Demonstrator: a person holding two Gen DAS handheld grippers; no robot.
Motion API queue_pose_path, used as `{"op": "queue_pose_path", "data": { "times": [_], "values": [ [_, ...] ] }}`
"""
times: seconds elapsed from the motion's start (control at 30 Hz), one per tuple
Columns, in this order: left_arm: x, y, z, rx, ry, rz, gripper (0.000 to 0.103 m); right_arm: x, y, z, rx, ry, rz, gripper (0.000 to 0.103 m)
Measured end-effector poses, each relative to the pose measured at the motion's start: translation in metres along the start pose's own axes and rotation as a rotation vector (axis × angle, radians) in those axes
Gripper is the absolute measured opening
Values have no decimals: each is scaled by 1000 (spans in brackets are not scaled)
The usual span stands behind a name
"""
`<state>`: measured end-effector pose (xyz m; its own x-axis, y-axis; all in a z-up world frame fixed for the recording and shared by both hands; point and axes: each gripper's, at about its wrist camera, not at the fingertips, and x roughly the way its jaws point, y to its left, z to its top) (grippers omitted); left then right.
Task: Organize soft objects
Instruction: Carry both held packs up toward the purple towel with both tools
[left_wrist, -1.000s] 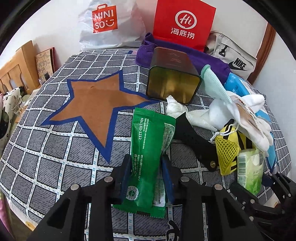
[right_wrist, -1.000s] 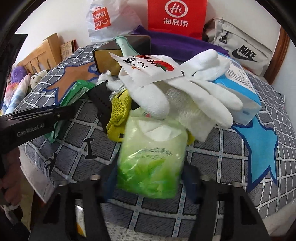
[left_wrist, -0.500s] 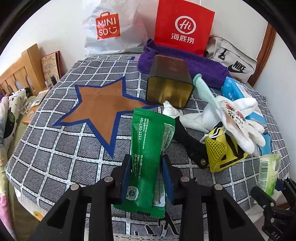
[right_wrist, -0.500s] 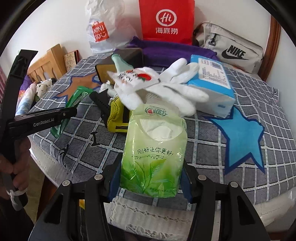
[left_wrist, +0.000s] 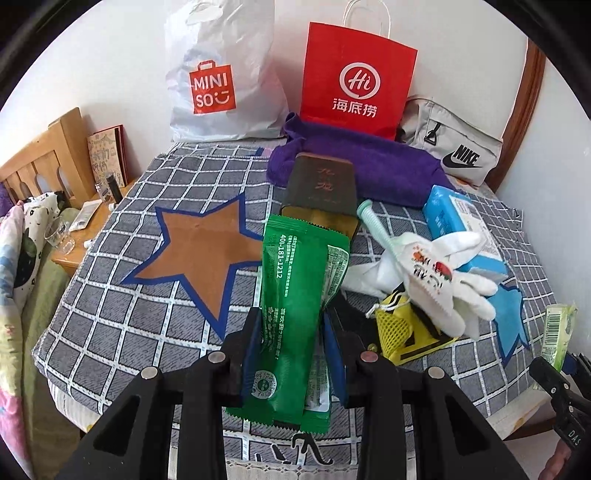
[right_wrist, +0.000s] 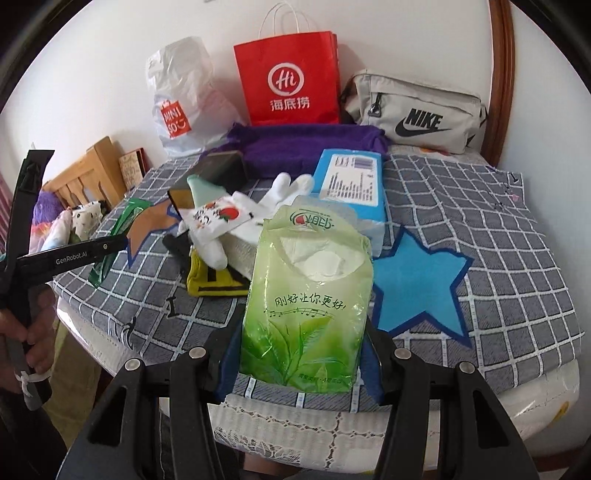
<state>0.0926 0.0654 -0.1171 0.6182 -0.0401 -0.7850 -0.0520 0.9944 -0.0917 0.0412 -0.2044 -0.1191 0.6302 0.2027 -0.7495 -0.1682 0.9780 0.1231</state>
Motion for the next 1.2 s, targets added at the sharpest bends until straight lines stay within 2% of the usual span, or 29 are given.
{"op": "queue_pose_path", "data": {
  "times": [0.23, 0.5, 0.83, 1.2],
  "values": [
    [3, -6, 29, -2, -8, -27, 31, 0, -12, 27, 11, -24, 20, 54],
    [15, -15, 71, -5, -12, -39, 31, 26, -33, 74, 21, -19, 7, 54],
    [54, -32, 134, 4, 22, -36, 31, 67, -46, 152, 1, -31, -41, 54],
    [113, -52, 195, 34, 64, -36, 31, 130, -59, 218, 1, -3, -36, 54]
  ]
}}
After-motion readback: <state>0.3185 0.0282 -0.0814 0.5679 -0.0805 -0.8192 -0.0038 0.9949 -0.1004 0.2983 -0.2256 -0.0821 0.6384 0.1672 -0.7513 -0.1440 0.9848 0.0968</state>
